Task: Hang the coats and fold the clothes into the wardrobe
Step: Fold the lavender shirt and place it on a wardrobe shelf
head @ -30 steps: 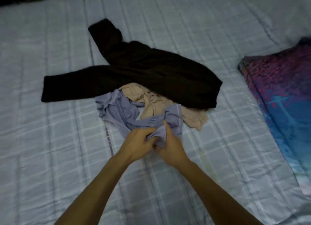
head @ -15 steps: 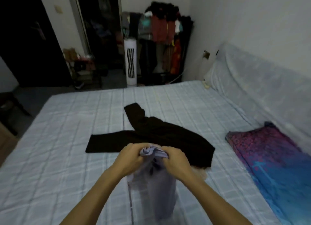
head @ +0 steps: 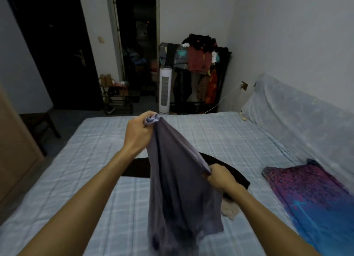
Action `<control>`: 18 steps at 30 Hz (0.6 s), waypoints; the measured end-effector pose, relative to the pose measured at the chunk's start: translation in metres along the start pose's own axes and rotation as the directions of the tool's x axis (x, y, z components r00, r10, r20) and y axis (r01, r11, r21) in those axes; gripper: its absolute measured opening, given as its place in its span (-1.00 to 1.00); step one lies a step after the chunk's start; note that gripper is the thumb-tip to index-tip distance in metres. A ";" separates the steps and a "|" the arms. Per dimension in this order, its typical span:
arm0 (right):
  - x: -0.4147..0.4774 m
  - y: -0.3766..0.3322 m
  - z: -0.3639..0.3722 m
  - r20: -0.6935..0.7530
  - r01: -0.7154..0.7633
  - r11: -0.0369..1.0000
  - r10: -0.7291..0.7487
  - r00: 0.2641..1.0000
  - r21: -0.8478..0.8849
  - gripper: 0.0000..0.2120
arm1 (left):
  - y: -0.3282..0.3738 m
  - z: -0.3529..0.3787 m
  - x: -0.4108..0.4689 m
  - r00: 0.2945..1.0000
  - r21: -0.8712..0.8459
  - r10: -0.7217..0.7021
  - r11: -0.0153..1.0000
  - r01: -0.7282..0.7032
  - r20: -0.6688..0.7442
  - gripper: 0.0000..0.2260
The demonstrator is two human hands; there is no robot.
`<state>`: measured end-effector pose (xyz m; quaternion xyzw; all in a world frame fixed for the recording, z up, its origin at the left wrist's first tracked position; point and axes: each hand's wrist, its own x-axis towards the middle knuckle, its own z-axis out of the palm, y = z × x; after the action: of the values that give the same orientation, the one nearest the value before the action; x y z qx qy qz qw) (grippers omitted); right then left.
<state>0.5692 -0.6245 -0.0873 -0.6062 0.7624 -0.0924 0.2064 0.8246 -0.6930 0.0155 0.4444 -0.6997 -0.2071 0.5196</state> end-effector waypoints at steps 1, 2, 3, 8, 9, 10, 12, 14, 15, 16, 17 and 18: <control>0.004 0.001 -0.004 -0.023 0.010 1.000 -0.010 1.000 0.002 -0.85 | 0.002 -0.009 0.003 1.000 0.015 -0.021 1.000 0.021 -0.012 -0.87; 0.008 0.001 -0.010 -0.041 0.022 1.000 -0.023 0.999 -0.017 -0.84 | 0.002 -0.018 0.005 0.998 0.024 -0.043 0.999 0.044 -0.036 -0.85; 0.012 0.001 -0.016 -0.058 0.031 0.998 -0.033 0.998 -0.049 -0.82 | 0.002 -0.025 0.007 0.995 0.025 -0.068 0.997 0.070 -0.074 -0.83; 0.033 -0.002 -0.046 -0.237 0.045 0.996 -0.063 0.970 -0.083 -0.83 | -0.014 -0.058 0.015 0.973 0.084 -0.172 0.979 0.186 -0.156 -0.78; 0.037 -0.006 -0.053 -0.269 0.063 0.996 -0.080 0.960 -0.069 -0.85 | -0.019 -0.063 0.018 0.967 0.098 -0.200 0.971 0.217 -0.160 -0.73; 0.042 -0.011 -0.061 -0.300 0.082 0.995 -0.097 0.949 -0.061 -0.89 | -0.023 -0.069 0.022 0.959 0.111 -0.232 0.961 0.252 -0.166 -0.68; 0.052 -0.021 -0.074 -0.351 0.120 0.991 -0.130 0.927 -0.049 -0.90 | -0.035 -0.079 0.032 0.944 0.154 -0.283 0.939 0.308 -0.168 -0.63; 0.066 -0.030 -0.084 -0.365 0.160 0.985 -0.173 0.915 -0.065 -0.81 | -0.047 -0.087 0.044 0.935 0.201 -0.312 0.918 0.342 -0.166 -0.64; 0.074 -0.035 -0.087 -0.360 0.172 0.981 -0.191 0.913 -0.086 -0.80 | -0.054 -0.089 0.051 0.932 0.219 -0.323 0.909 0.354 -0.167 -0.66; 0.084 -0.040 -0.090 -0.353 0.179 0.977 -0.208 0.912 -0.113 -0.80 | -0.060 -0.088 0.057 0.928 0.229 -0.331 0.903 0.363 -0.168 -0.69; 0.094 -0.045 -0.093 -0.348 0.188 0.972 -0.228 0.909 -0.144 -0.82 | -0.067 -0.087 0.064 0.925 0.231 -0.338 0.899 0.372 -0.172 -0.71; 0.104 -0.050 -0.097 -0.343 0.200 0.964 -0.249 0.906 -0.174 -0.82 | -0.073 -0.085 0.071 0.920 0.225 -0.346 0.897 0.382 -0.182 -0.73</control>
<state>0.5536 -0.7473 -0.0021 -0.6751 0.7168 -0.1740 0.0090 0.9272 -0.7758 0.0314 0.6440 -0.5874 -0.1777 0.4568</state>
